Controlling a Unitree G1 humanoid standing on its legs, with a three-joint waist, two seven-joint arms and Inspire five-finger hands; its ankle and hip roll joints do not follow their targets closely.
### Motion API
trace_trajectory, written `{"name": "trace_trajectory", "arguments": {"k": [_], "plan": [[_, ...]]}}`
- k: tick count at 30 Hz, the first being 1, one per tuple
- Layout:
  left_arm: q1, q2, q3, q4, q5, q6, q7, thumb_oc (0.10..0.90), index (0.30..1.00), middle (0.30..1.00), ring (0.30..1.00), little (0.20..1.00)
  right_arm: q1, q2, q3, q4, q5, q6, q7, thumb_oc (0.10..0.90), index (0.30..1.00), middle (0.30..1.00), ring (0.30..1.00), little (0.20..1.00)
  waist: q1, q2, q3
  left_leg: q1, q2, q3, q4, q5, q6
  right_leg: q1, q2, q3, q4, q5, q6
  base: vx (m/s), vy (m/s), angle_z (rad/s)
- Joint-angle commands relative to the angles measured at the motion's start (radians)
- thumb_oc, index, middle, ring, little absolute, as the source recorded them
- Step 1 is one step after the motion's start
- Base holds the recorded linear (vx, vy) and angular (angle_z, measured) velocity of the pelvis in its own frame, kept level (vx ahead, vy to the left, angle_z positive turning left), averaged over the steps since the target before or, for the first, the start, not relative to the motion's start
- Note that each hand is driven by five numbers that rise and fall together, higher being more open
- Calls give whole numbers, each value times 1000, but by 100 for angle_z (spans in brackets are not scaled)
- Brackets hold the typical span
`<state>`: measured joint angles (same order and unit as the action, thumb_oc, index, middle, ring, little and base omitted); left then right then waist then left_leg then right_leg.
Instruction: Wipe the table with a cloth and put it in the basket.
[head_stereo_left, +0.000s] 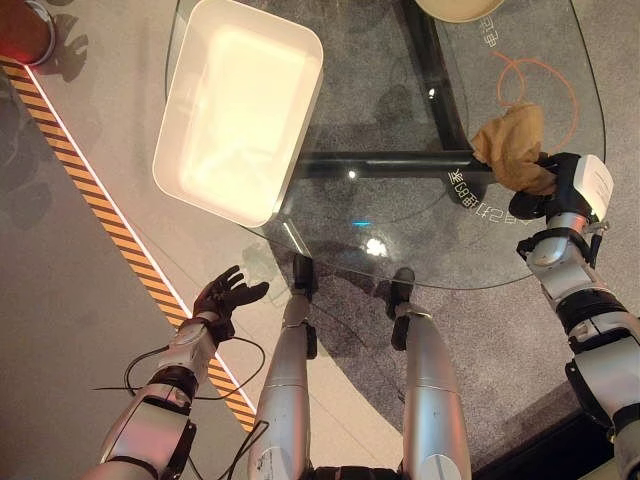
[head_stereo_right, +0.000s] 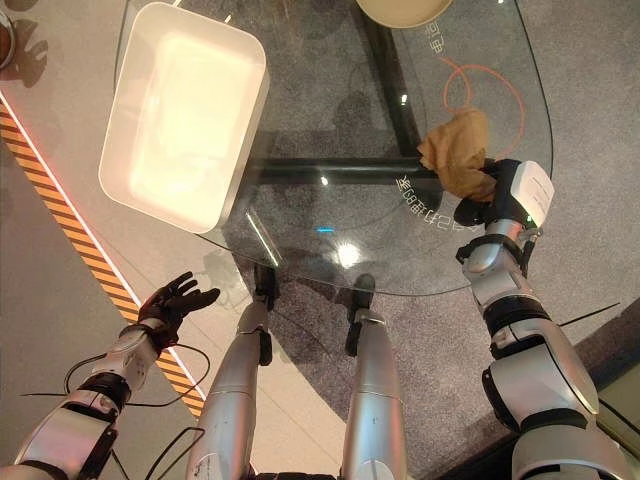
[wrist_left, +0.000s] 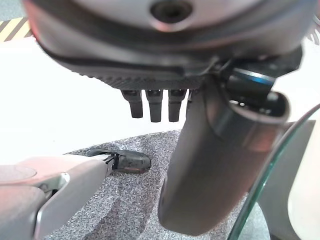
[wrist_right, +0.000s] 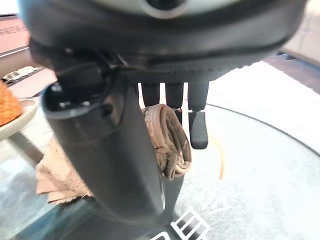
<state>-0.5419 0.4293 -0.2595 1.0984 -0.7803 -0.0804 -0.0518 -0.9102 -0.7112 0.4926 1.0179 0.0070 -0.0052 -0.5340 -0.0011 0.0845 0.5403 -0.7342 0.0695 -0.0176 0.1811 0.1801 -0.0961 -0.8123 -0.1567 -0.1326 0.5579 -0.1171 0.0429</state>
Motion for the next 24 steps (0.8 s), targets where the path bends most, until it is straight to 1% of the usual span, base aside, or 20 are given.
{"name": "trace_trajectory", "arguments": {"k": [1, 13, 24], "plan": [[36, 16, 15, 1, -2, -40, 33, 800, 900, 900, 900, 900, -69, 61, 123, -151, -86, -91, 100, 100, 300, 300, 300, 200, 46, -9, -20, 5, -87, 55, 143, -171, 62, 38, 42, -36, -144, 89, 23, 0, 0, 0], [48, 11, 21, -3, 6, -45, 32, 800, 900, 900, 900, 900, -56, 67, 180, -257, -136, -84, 155, 100, 300, 300, 300, 200, 45, -11, -20, 10, -88, 58, 143, -168, 60, 43, 41, -39, -142, 84, 22, 0, 0, 0], [49, 8, 28, -11, 16, -43, 34, 800, 900, 900, 900, 900, -59, 64, 246, -355, -184, -81, 242, 100, 300, 300, 300, 200, 47, -14, -20, 5, -90, 59, 143, -164, 58, 38, 38, -43, -139, 84, 21, 0, 0, 0]]}}
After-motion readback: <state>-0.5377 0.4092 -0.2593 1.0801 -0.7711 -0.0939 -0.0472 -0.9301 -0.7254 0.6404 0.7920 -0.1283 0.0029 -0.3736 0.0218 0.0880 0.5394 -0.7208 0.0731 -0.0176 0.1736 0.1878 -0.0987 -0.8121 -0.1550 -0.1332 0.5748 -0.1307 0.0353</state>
